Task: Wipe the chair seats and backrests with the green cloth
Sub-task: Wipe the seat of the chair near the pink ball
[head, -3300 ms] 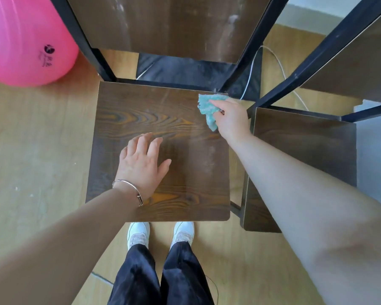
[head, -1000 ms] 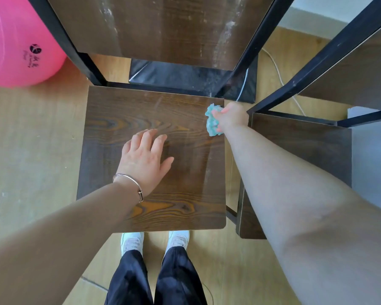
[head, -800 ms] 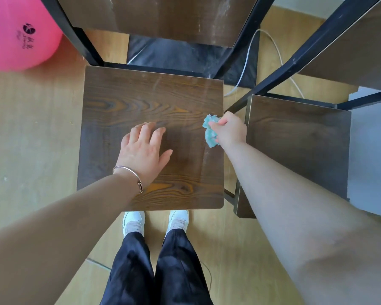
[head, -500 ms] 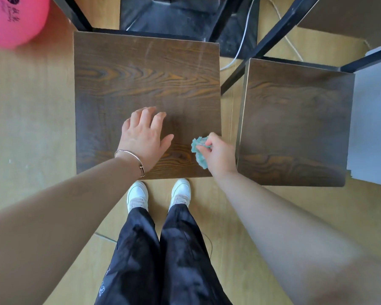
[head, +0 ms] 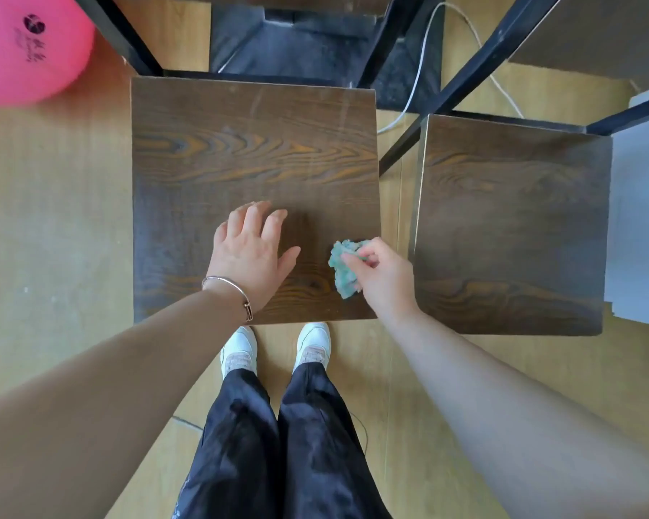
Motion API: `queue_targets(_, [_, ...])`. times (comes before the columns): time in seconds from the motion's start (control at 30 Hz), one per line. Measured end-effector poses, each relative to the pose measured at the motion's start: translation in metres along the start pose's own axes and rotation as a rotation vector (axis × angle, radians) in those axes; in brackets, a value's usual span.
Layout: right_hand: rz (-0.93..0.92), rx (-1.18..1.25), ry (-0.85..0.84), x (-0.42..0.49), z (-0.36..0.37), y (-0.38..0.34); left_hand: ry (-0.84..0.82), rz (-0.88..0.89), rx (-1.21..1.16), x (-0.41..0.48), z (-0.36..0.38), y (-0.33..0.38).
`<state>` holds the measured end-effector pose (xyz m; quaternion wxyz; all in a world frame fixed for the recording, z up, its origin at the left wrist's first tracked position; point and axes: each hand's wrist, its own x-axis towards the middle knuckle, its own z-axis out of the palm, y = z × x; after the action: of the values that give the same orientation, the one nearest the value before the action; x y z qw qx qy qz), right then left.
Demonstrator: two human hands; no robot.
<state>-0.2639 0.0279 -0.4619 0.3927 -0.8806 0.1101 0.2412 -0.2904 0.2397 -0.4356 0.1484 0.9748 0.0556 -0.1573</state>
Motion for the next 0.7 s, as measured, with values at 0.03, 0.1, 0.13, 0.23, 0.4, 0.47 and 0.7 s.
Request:
queue_targets(0.03, [0.016,0.042,0.041,0.016,-0.003,-0.014,0.012,-0.004,-0.003,0.007,-0.003,0.0])
queue_targets(0.1, [0.036,0.083,0.105,0.055,-0.01,-0.044,0.04,-0.009,-0.005,0.021,-0.01,-0.001])
queue_targets(0.13, [0.043,0.103,0.139,0.075,-0.013,-0.058,0.054,-0.01,-0.006,0.029,-0.014,-0.001])
queue_targets(0.23, [0.07,0.138,0.232,0.133,-0.013,-0.096,0.086,-0.013,-0.006,0.053,-0.026,-0.004])
queue_targets(0.4, [0.082,0.13,0.331,0.202,0.005,-0.14,0.12,-0.019,0.003,0.08,-0.036,-0.011])
queue_targets(0.47, [0.101,0.041,0.386,0.209,0.015,-0.145,0.129,-0.022,0.027,0.084,-0.037,-0.015])
queue_targets(0.7, [0.084,-0.095,0.348,0.203,0.014,-0.15,0.115,-0.005,0.144,0.08,-0.04,-0.036])
